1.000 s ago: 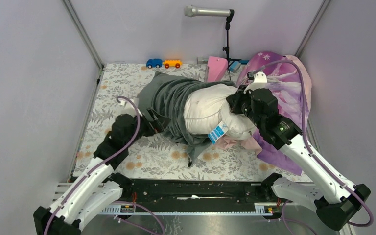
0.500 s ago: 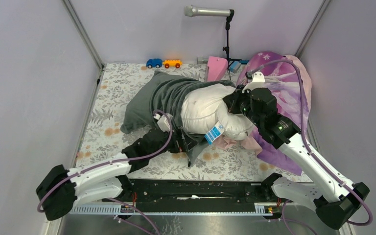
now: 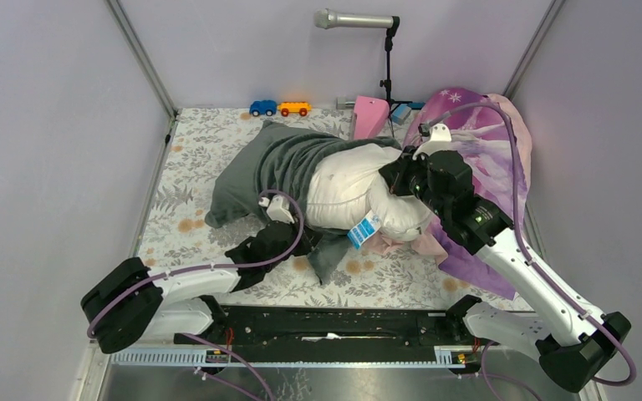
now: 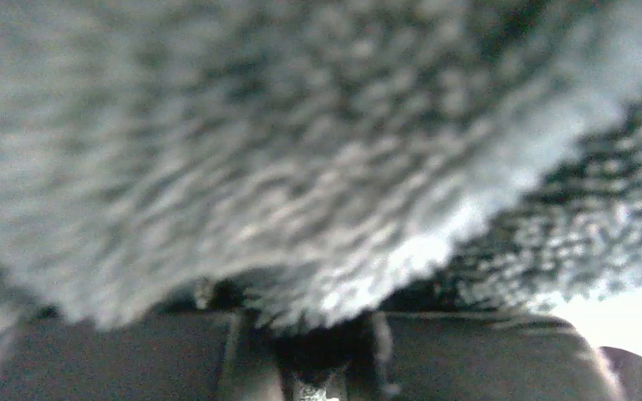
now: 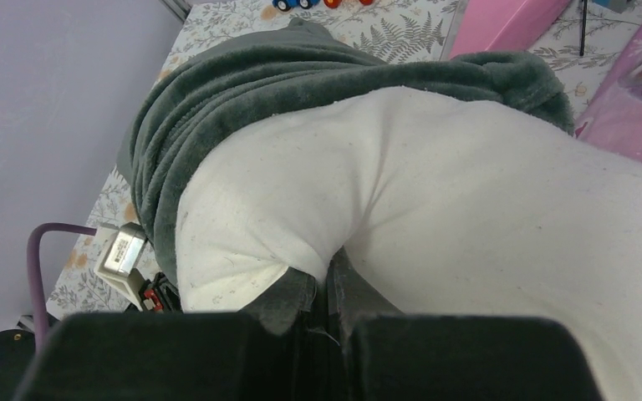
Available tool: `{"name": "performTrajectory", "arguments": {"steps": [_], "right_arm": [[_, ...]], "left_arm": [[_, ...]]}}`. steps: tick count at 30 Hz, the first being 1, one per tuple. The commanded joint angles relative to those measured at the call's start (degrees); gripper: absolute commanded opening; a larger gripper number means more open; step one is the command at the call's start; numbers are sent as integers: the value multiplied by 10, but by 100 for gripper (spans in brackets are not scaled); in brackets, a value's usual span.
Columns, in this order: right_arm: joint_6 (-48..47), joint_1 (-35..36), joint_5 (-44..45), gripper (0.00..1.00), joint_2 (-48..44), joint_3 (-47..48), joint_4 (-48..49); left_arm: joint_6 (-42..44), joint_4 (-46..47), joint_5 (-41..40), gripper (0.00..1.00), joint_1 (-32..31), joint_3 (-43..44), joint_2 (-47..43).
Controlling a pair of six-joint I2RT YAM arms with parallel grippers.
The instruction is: Remove the pillowcase from the pillow
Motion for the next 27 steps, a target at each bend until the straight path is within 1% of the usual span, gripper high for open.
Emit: {"name": "performTrajectory", "arguments": {"steps": [1, 7, 12, 14, 17, 20, 23, 24, 27], "right_arm": [[6, -5, 11, 0, -25, 9, 56], [-13, -4, 76, 0, -25, 10, 22], [-8, -4, 101, 0, -10, 16, 10], [0, -4, 126, 0, -10, 19, 2], [5, -4, 178, 0, -16, 18, -12], [-4, -5, 209, 0, -19, 19, -22], [-17, -5, 206, 0, -8, 22, -30], [-25, -4, 190, 0, -1, 24, -31], [-39, -4, 154, 0, 47, 50, -61]], "left_arm": [[42, -28, -97, 0, 8, 25, -36], [119, -255, -218, 0, 16, 101, -176], [154, -437, -335, 0, 18, 223, -256], [166, -493, -349, 0, 20, 263, -283], [173, -560, -373, 0, 21, 312, -321], [180, -633, -436, 0, 21, 368, -347], [198, -675, -458, 0, 21, 431, -358], [205, -680, -459, 0, 21, 445, -357], [220, -676, -442, 0, 21, 458, -331]]}}
